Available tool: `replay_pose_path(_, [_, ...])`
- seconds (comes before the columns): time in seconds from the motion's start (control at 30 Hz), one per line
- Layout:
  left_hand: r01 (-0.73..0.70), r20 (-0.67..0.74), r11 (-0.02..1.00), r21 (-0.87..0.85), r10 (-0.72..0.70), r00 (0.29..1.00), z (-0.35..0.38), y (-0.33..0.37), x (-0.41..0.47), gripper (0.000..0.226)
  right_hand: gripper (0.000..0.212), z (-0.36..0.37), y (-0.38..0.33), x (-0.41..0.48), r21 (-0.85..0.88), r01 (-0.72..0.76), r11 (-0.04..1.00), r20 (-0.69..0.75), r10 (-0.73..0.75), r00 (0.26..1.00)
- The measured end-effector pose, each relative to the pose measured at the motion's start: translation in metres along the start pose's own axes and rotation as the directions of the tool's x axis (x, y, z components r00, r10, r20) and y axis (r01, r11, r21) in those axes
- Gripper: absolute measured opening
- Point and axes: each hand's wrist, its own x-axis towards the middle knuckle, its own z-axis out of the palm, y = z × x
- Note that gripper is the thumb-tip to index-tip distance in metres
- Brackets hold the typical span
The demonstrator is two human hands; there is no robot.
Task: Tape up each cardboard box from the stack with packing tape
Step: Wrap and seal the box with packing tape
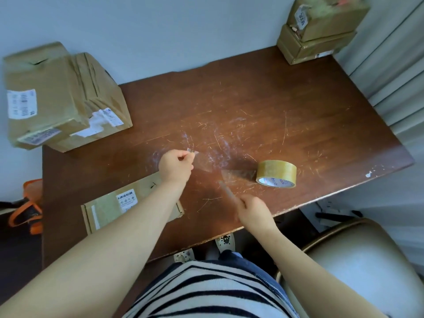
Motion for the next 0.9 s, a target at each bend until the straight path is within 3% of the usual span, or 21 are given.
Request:
replay_pose_path(0.1, [0.047,0.017,0.996,-0.077,-0.046,0.999,-0.018,0.006,0.003,0.01,0.024,-0.018,-0.025,0.017,0.211,0.008,0.978,-0.096,0.013,0.995])
replay_pose_path(0.3, [0.217,0.08,0.939,-0.267,-0.203,0.976,-0.052,0.009,-0.002,0.006,0.034,-0.038,-0.066,0.091,-0.056,0.045,0.997,-0.113,-0.051,0.992])
replay_pose_path(0.37, [0.24,0.135,0.917,-0.319,-0.207,0.969,-0.065,0.008,-0.004,0.005,0.041,-0.038,-0.082,0.086,-0.158,0.138,0.978,-0.178,-0.166,0.97])
replay_pose_path(0.4, [0.251,0.164,0.905,-0.343,-0.206,0.965,-0.071,0.009,-0.004,0.006,0.043,-0.036,-0.092,0.078,-0.123,0.226,0.966,-0.195,-0.247,0.949])
replay_pose_path(0.47, [0.269,0.215,0.884,-0.383,-0.198,0.956,-0.083,0.009,-0.005,0.007,0.04,-0.03,-0.113,0.055,0.197,0.312,0.93,-0.078,-0.302,0.95])
replay_pose_path(0.53, [0.283,0.24,0.87,-0.403,-0.197,0.95,-0.093,0.009,-0.006,0.006,0.034,-0.021,-0.128,0.038,0.455,0.19,0.87,0.17,-0.294,0.941])
replay_pose_path(0.63, [0.284,0.211,0.856,-0.432,-0.21,0.955,-0.109,0.003,-0.006,0.007,0.024,-0.007,-0.135,0.029,0.477,0.163,0.864,0.305,-0.337,0.891])
replay_pose_path(0.7, [0.278,0.198,0.858,-0.433,-0.21,0.957,-0.118,-0.005,-0.007,0.008,0.013,0.001,-0.135,0.028,0.52,0.144,0.842,0.283,-0.329,0.901])
replay_pose_path(0.9, [0.217,0.188,0.918,-0.333,-0.161,0.969,-0.125,-0.038,-0.007,0.012,0.011,0.029,-0.13,0.02,0.548,0.007,0.837,0.242,-0.166,0.956])
